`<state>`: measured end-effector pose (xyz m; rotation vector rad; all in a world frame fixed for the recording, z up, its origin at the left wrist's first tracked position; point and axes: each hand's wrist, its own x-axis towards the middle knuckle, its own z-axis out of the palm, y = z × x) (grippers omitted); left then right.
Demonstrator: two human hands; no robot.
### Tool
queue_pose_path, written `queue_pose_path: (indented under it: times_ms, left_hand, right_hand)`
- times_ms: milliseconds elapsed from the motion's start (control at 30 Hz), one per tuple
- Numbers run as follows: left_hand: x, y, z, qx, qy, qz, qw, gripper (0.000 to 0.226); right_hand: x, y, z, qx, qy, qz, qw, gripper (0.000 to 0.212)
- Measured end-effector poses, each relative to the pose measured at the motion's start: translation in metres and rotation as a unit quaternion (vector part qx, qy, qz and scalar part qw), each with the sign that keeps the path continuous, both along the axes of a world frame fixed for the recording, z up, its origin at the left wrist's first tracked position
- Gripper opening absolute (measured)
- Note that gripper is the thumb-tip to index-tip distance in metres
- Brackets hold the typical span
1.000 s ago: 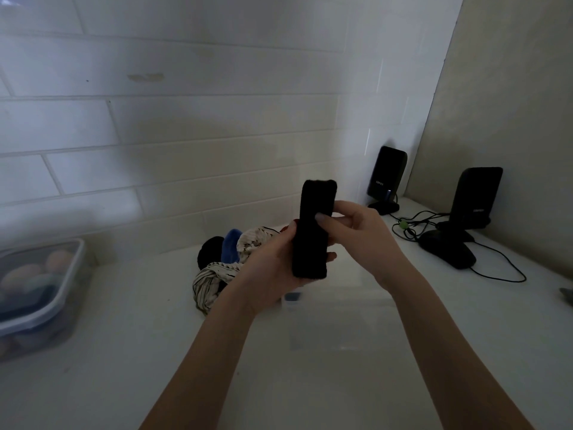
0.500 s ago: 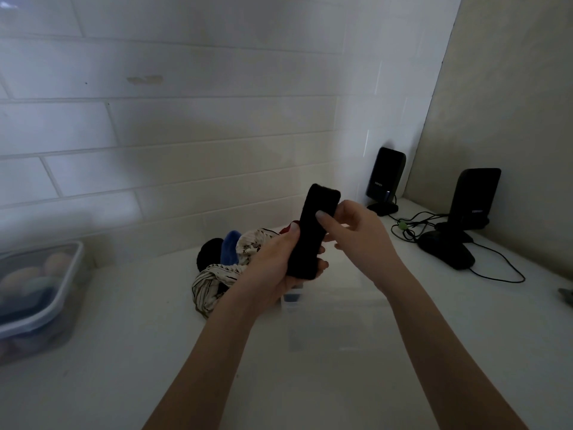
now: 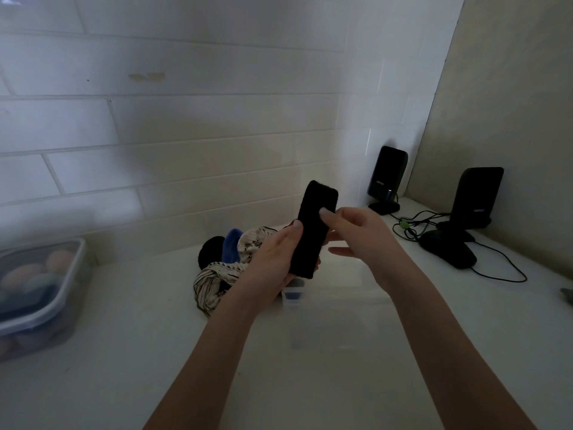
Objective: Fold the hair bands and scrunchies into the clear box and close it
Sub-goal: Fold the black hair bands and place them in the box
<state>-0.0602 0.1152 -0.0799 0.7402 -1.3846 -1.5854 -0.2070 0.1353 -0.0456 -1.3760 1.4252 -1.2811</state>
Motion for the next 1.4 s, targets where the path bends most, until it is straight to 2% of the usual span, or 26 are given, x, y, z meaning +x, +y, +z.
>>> queue_pose_path:
  times_ms: [100, 233, 333, 433, 633, 800, 900, 1000, 1100, 1133, 1267, 1333, 1400]
  left_hand:
    - [-0.001, 0.001, -0.001, -0.011, 0.003, -0.012, 1.000, 0.029]
    - [0.000, 0.000, -0.001, -0.013, 0.014, -0.020, 1.000, 0.023]
    - [0.000, -0.001, -0.001, -0.003, 0.030, -0.014, 0.999, 0.021]
    - [-0.001, 0.000, 0.001, 0.011, 0.037, -0.011, 0.999, 0.019]
    - [0.000, 0.004, 0.003, 0.029, 0.024, 0.002, 0.999, 0.029]
    - [-0.001, 0.004, 0.008, 0.111, 0.108, -0.013, 0.988, 0.028]
    - [0.000, 0.001, 0.008, 0.138, 0.153, -0.014, 0.978, 0.025]
    - [0.005, -0.002, 0.008, 0.160, 0.178, -0.039, 0.970, 0.033]
    - [0.007, -0.002, 0.006, 0.119, 0.155, -0.048, 0.980, 0.028]
    - [0.008, -0.002, 0.005, 0.092, 0.128, -0.043, 0.987, 0.026]
    - [0.008, -0.003, 0.000, 0.020, 0.023, 0.007, 1.000, 0.047]
    - [0.009, -0.002, 0.000, 0.005, 0.006, 0.004, 1.000, 0.049]
    - [0.007, -0.001, 0.000, -0.003, 0.013, -0.011, 1.000, 0.049]
  right_hand:
    - [0.003, 0.000, -0.004, -0.037, 0.048, -0.014, 0.998, 0.027]
    - [0.007, -0.003, -0.008, -0.047, 0.051, -0.035, 0.997, 0.030]
    - [0.006, 0.000, -0.006, 0.006, 0.014, 0.032, 0.999, 0.030]
    - [0.002, 0.002, -0.005, -0.026, -0.045, 0.102, 0.993, 0.025]
    - [-0.001, -0.002, -0.009, -0.120, 0.076, 0.135, 0.981, 0.038]
    - [0.000, -0.001, -0.008, -0.118, 0.084, 0.164, 0.976, 0.056]
    - [0.000, -0.002, -0.008, -0.115, 0.102, 0.163, 0.975, 0.051]
    - [0.001, 0.000, -0.008, -0.116, 0.124, 0.145, 0.975, 0.050]
    - [0.003, -0.001, -0.007, -0.126, 0.153, 0.128, 0.972, 0.055]
    - [0.003, -0.001, -0.007, -0.121, 0.132, 0.129, 0.975, 0.054]
    - [0.003, 0.001, -0.002, -0.080, -0.004, 0.108, 0.991, 0.048]
    - [0.004, 0.000, -0.002, -0.076, 0.002, 0.090, 0.993, 0.034]
    - [0.004, 0.000, -0.004, -0.067, 0.076, 0.093, 0.991, 0.020]
